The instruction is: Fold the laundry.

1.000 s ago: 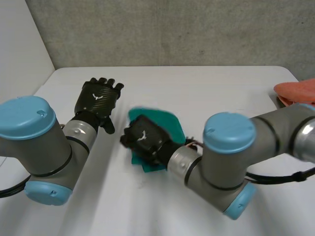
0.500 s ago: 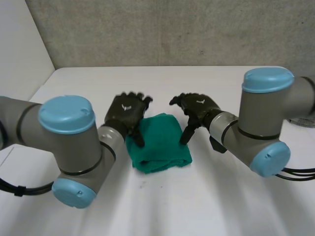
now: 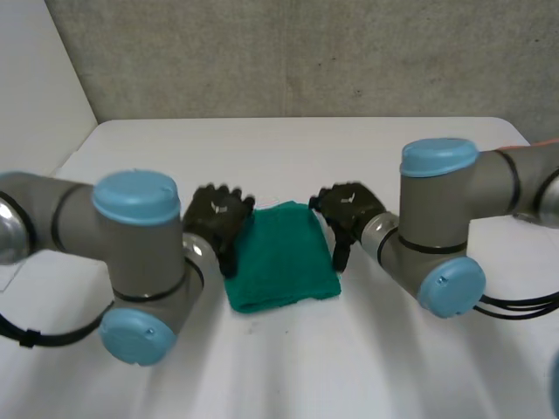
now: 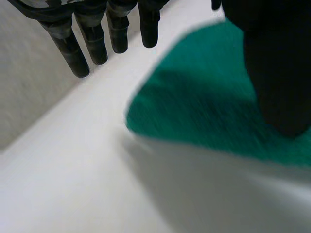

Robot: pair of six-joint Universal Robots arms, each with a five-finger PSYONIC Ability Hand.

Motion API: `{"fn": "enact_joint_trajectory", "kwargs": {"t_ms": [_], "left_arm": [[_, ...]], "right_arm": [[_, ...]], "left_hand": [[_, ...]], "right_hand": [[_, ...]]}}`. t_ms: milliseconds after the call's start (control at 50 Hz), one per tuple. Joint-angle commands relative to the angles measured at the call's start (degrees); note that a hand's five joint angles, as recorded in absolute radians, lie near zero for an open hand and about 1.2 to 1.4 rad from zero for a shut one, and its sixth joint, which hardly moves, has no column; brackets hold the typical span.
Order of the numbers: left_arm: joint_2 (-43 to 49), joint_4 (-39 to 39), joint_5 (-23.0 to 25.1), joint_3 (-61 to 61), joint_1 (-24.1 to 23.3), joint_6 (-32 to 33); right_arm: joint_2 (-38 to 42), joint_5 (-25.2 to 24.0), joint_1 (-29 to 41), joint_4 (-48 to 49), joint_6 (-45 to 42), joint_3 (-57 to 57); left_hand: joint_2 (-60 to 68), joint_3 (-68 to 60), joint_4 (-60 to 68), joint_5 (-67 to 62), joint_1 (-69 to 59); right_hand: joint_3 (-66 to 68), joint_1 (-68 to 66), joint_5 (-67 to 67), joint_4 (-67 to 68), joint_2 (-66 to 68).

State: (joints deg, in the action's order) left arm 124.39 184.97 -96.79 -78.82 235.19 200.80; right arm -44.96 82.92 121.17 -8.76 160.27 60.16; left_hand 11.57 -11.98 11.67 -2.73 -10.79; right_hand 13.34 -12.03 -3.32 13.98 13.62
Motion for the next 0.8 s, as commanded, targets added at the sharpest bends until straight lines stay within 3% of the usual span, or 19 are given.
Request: {"fn": "enact_joint_trajectory", "kwargs": {"t_ms": [20, 160, 280, 360, 480, 800], "left_arm": [[-8.0, 0.5, 6.6, 3.4, 0.7, -4.0], [-9.9, -3.7, 18.0, 8.5, 3.2, -5.4], [-10.0, -12.5, 28.7, 13.7, 5.5, -7.9], [-9.9, -14.4, 32.7, 15.1, 6.5, -10.0], [-9.8, -14.5, 36.2, 15.3, 6.8, -10.5], [-9.4, -14.4, 35.7, 15.3, 6.6, -10.5]], "right_arm": [[-14.1, 0.7, 0.5, 17.2, -0.5, 16.1], [-18.7, 0.5, 2.2, 24.7, -2.4, 27.6], [-18.2, 0.5, 5.9, 25.4, -2.2, 33.4], [-16.0, 0.6, 7.2, 27.7, -2.1, 34.4], [-12.5, 0.5, 8.2, 32.5, -2.4, 33.6], [-4.8, 0.1, 8.2, 37.2, -3.6, 27.4]], "left_hand": [[-0.2, 0.6, -0.3, 1.3, -0.6], [0.5, -0.1, 0.4, 0.7, -1.3], [0.7, -0.2, 0.6, 0.5, -1.4], [0.5, -0.1, 0.4, 0.7, -1.3], [0.5, -0.1, 0.4, 0.7, -1.3], [0.3, 0.1, 0.2, 0.8, -1.1]], "right_hand": [[-3.2, 1.9, 3.2, -3.9, -3.5], [-3.3, 2.0, 3.3, -4.0, -3.6], [-3.3, 2.0, 3.3, -4.0, -3.6], [-3.3, 2.0, 3.3, -4.0, -3.6], [-3.3, 2.0, 3.3, -4.0, -3.6], [4.0, -5.3, -4.0, 3.3, 3.7]]}}
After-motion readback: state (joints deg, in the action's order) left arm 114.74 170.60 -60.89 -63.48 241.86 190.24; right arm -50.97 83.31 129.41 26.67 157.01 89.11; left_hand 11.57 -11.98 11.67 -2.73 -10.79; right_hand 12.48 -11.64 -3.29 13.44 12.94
